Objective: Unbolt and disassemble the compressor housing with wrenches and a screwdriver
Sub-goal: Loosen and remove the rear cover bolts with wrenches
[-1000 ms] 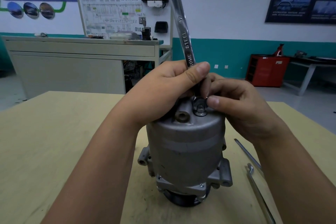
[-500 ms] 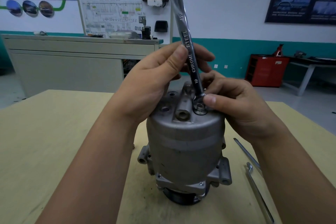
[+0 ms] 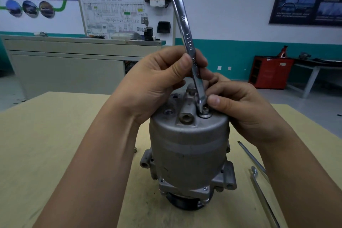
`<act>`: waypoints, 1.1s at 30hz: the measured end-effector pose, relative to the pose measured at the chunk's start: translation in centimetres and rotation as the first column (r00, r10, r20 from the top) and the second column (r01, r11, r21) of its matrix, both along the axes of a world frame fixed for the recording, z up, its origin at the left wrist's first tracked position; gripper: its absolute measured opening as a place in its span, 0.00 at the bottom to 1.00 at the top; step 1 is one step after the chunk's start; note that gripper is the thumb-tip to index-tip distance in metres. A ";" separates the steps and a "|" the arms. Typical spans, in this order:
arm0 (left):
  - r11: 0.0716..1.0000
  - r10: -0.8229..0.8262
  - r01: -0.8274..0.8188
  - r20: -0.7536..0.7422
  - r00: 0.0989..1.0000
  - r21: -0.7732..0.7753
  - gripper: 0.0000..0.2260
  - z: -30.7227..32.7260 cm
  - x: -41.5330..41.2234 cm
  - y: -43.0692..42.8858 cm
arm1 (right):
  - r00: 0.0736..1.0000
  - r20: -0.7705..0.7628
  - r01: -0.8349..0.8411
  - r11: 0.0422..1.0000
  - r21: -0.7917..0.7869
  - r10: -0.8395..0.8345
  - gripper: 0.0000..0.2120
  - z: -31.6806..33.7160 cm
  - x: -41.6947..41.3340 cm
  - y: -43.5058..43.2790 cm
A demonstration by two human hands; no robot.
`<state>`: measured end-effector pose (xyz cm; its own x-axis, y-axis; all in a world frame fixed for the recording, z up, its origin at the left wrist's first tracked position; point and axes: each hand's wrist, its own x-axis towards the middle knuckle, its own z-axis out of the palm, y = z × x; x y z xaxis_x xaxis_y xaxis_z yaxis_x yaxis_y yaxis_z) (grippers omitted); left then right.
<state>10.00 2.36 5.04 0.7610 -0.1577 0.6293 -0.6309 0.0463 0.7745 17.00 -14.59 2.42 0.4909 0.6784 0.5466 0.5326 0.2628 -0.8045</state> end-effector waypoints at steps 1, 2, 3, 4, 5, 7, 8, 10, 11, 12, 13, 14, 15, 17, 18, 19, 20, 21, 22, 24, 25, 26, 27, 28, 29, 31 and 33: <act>1.000 0.010 -0.010 0.002 1.000 0.009 0.08 0.0 0.0 0.0 | 1.000 0.000 0.000 1.000 0.002 0.000 0.07 0.0 0.0 0.0; 1.000 0.012 -0.012 0.003 1.000 0.012 0.08 0.0 0.0 0.0 | 1.000 0.003 0.001 1.000 0.005 -0.001 0.07 -0.1 0.0 0.1; 1.000 0.006 -0.006 0.004 1.000 0.008 0.08 0.0 -0.1 -0.1 | 1.000 0.010 0.004 1.000 0.005 -0.004 0.06 -0.1 0.0 0.1; 1.000 -0.005 0.005 0.005 1.000 -0.001 0.08 0.1 -0.1 -0.1 | 1.000 0.018 0.008 1.000 0.002 -0.008 0.06 -0.1 0.0 0.1; 1.000 -0.015 0.015 0.006 1.000 -0.010 0.08 0.1 -0.2 -0.1 | 1.000 0.029 0.010 1.000 -0.007 -0.010 0.04 -0.1 0.0 0.1; 0.999 -0.028 0.028 0.016 0.999 -0.018 0.07 0.1 -0.2 -0.1 | 0.999 0.052 0.010 1.000 -0.022 -0.009 0.02 -0.2 -0.1 0.1; 0.999 -0.034 0.035 0.021 0.999 -0.023 0.07 0.1 -0.3 -0.2 | 0.998 0.061 0.009 1.000 -0.023 -0.008 0.02 -0.2 0.0 0.1; 0.999 -0.035 0.036 0.032 0.999 -0.030 0.07 0.1 -0.3 -0.3 | 0.998 0.060 0.001 1.000 -0.014 -0.001 0.04 -0.3 0.1 0.0; 0.999 -0.026 0.027 0.036 0.999 -0.029 0.07 0.1 -0.4 -0.4 | 0.999 0.042 -0.012 1.000 -0.009 0.013 0.05 -0.3 0.3 0.0; 0.999 -0.017 0.019 0.039 0.999 -0.027 0.07 0.1 -0.4 -0.5 | 0.999 0.029 -0.027 1.000 -0.003 0.027 0.07 -0.3 0.3 -0.1; 1.000 -0.012 0.013 0.040 0.999 -0.027 0.07 0.2 -0.5 -0.5 | 0.999 0.030 -0.038 0.999 0.004 0.038 0.10 -0.3 0.4 -0.1; 1.000 -0.007 0.008 0.042 0.999 -0.025 0.07 0.2 -0.5 -0.6 | 0.998 0.040 -0.041 0.999 0.010 0.041 0.13 -0.4 0.4 -0.1; 1.000 0.000 0.001 0.046 0.999 -0.021 0.07 0.3 -0.5 -0.7 | 0.998 0.046 -0.036 0.999 0.016 0.035 0.17 -0.4 0.4 -0.1; 1.000 0.019 -0.018 0.050 0.999 -0.012 0.09 0.3 -0.5 -0.9 | 0.999 0.037 -0.021 0.999 0.031 0.020 0.25 -0.5 0.5 0.1; 1.000 0.025 -0.024 0.047 0.999 -0.015 0.09 0.3 -0.5 -1.0 | 0.999 0.032 -0.018 0.999 0.036 0.017 0.29 -0.6 0.6 0.1; 0.999 0.028 -0.027 0.042 0.999 -0.022 0.10 0.3 -0.5 -1.1 | 0.999 0.030 -0.019 0.999 0.039 0.018 0.33 -0.6 0.6 0.1; 0.999 0.034 -0.033 0.037 0.999 -0.027 0.10 0.3 -0.6 -1.1 | 0.999 0.032 -0.019 0.999 0.043 0.017 0.35 -0.7 0.6 0.1; 0.999 0.043 -0.042 0.034 0.998 -0.029 0.10 0.3 -0.6 -1.2 | 0.999 0.033 -0.019 0.999 0.043 0.018 0.36 -0.7 0.5 0.1; 0.998 0.053 -0.052 0.032 0.998 -0.029 0.10 0.3 -0.7 -1.2 | 0.999 0.032 -0.019 0.999 0.041 0.017 0.37 -0.7 0.5 0.1; 0.998 0.063 -0.061 0.037 0.997 -0.029 0.09 0.5 -0.9 -1.4 | 0.999 0.025 -0.025 0.999 0.038 0.024 0.38 -0.7 0.5 0.0; 0.998 0.063 -0.062 0.040 0.997 -0.028 0.08 0.5 -1.0 -1.5 | 0.999 0.020 -0.033 0.999 0.038 0.032 0.38 -0.7 0.5 0.0; 0.998 0.062 -0.061 0.042 0.997 -0.024 0.07 0.6 -1.1 -1.7 | 0.999 0.015 -0.042 0.998 0.041 0.041 0.38 -0.7 0.6 0.0; 0.998 0.064 -0.064 0.043 0.997 -0.017 0.06 0.6 -1.2 -1.8 | 0.999 0.006 -0.051 0.998 0.045 0.051 0.36 -0.7 0.5 0.0; 0.998 0.069 -0.069 0.046 0.997 -0.009 0.06 0.7 -1.2 -2.0 | 0.998 0.002 -0.062 0.997 0.050 0.062 0.35 -0.7 0.5 0.0; 0.997 0.080 -0.080 0.051 0.995 -0.001 0.08 0.7 -1.2 -2.2 | 0.997 -0.004 -0.072 0.996 0.054 0.072 0.32 -0.7 0.5 0.0; 0.995 0.100 -0.100 0.060 0.993 0.000 0.10 0.8 -1.2 -2.6 | 0.996 -0.014 -0.087 0.994 0.060 0.088 0.28 -0.7 0.6 -0.1; 0.993 0.122 -0.121 0.069 0.990 -0.016 0.10 0.8 -1.2 -3.2 | 0.995 -0.026 -0.095 0.993 0.076 0.097 0.25 -0.8 0.7 -0.1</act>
